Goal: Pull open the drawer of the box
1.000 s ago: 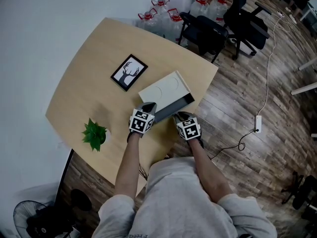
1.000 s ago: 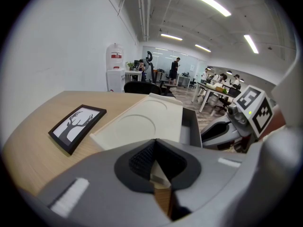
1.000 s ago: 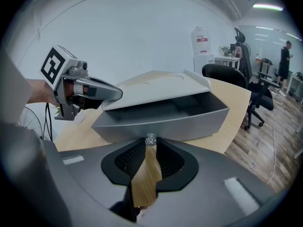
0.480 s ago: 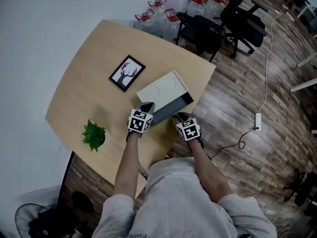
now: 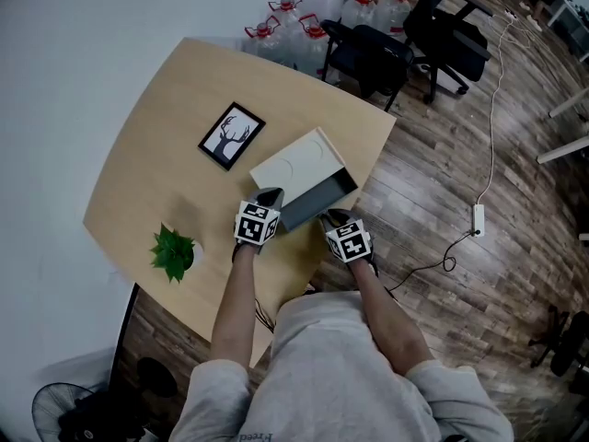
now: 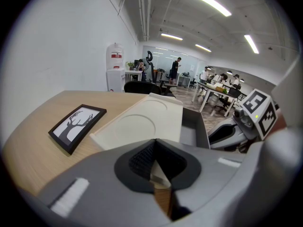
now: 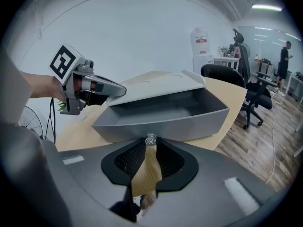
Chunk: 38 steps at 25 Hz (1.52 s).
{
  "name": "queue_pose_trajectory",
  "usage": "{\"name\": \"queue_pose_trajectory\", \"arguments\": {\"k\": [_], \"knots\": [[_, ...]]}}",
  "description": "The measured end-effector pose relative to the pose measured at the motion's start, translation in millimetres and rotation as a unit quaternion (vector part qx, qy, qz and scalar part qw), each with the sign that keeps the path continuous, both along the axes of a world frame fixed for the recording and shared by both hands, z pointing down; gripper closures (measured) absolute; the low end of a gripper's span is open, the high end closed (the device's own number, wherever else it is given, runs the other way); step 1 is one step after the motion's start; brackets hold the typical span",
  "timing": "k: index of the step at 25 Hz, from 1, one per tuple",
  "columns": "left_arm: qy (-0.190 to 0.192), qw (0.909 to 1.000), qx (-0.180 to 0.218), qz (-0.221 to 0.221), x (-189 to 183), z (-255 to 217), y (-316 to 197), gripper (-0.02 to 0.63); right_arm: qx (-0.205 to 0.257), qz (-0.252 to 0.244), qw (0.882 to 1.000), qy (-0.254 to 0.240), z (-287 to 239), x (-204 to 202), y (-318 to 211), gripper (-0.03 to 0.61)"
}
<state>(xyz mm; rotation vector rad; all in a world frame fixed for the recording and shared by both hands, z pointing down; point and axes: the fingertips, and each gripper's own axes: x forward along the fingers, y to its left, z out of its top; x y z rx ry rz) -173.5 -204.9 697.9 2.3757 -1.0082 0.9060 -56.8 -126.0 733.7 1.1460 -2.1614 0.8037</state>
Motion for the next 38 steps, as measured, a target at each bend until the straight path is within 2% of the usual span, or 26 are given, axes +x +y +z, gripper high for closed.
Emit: {"name": "queue_pose_trajectory", "arguments": {"k": [38], "knots": [[-0.001, 1.0, -0.002, -0.002, 0.8, -1.2, -0.1, 0.561, -0.014, 0.012, 1.0, 0.011, 6.5, 24.7, 38.1, 0.509]]}}
